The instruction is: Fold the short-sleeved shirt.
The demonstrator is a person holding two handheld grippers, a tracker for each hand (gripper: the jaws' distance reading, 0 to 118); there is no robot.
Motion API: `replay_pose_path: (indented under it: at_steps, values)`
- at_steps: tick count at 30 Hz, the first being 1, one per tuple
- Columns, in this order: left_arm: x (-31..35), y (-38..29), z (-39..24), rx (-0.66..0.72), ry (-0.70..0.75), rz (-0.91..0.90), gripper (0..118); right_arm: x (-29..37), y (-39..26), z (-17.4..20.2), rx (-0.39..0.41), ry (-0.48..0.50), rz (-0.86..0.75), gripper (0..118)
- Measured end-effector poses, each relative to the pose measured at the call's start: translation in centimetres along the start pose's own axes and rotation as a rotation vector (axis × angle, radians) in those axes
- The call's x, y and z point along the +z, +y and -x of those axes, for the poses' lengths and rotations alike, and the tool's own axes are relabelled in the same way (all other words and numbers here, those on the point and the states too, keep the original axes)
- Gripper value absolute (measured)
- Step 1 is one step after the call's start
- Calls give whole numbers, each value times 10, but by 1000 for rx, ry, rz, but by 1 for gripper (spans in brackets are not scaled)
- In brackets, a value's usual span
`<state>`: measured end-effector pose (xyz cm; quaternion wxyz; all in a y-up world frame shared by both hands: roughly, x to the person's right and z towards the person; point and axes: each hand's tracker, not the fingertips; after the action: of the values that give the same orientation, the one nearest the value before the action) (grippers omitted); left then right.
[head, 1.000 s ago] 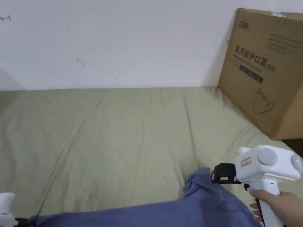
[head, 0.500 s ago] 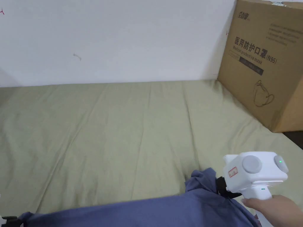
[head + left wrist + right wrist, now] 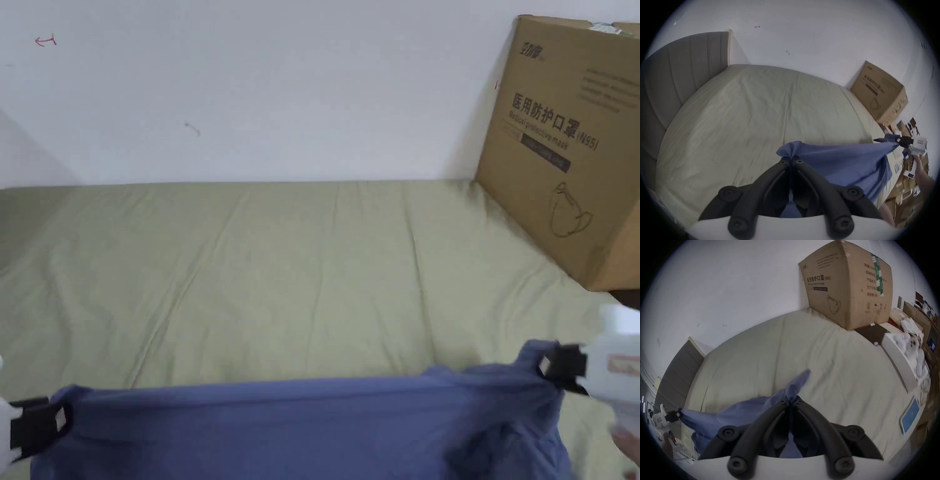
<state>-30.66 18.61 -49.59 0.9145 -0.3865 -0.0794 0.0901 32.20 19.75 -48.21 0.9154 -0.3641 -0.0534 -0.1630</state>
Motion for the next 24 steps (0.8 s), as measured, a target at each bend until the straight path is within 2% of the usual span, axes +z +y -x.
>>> replay_pose_path:
  at_steps: [2, 5, 8, 9, 10, 11, 12, 13, 14, 17, 21, 23, 24]
  values:
    - [20, -35, 1, -5, -16, 34, 1, 23, -41, -19, -58, 17, 67, 1]
    - [43, -95, 9, 84, -72, 168, 1, 46, -101, -53, -152, -21, 182, 1]
    - [43, -136, 13, 95, -38, 258, 2, 46, -137, -67, -85, -47, 234, 1]
    - [39, -142, 14, 100, -47, 275, 8, 43, -139, -64, -83, -50, 232, 2]
    - [35, -145, 15, 118, -45, 273, 25, 39, -141, -62, -82, -51, 228, 4]
    - [31, -144, 15, 125, -46, 271, 66, 36, -139, -59, -84, -52, 213, 23]
    - [26, -142, 17, 143, -48, 265, 91, 33, -136, -55, -79, -61, 196, 51]
    - [25, -139, 19, 169, -49, 256, 100, 25, -131, -58, -66, -75, 189, 82]
    - [25, -136, 20, 185, -39, 254, 99, 24, -126, -54, -37, -83, 187, 95]
    - [43, -123, 16, 214, -70, 194, 99, 35, -110, -45, 75, -147, 161, 95]
    - [93, -98, -5, 167, -87, 13, 99, 90, -89, -14, 171, -58, -12, 95]
    - [121, -86, -23, 129, -96, -148, 97, 124, -84, 6, 169, 19, -183, 94]
    - [134, -83, -35, 107, -88, -232, 93, 139, -84, 16, 161, 43, -278, 93]
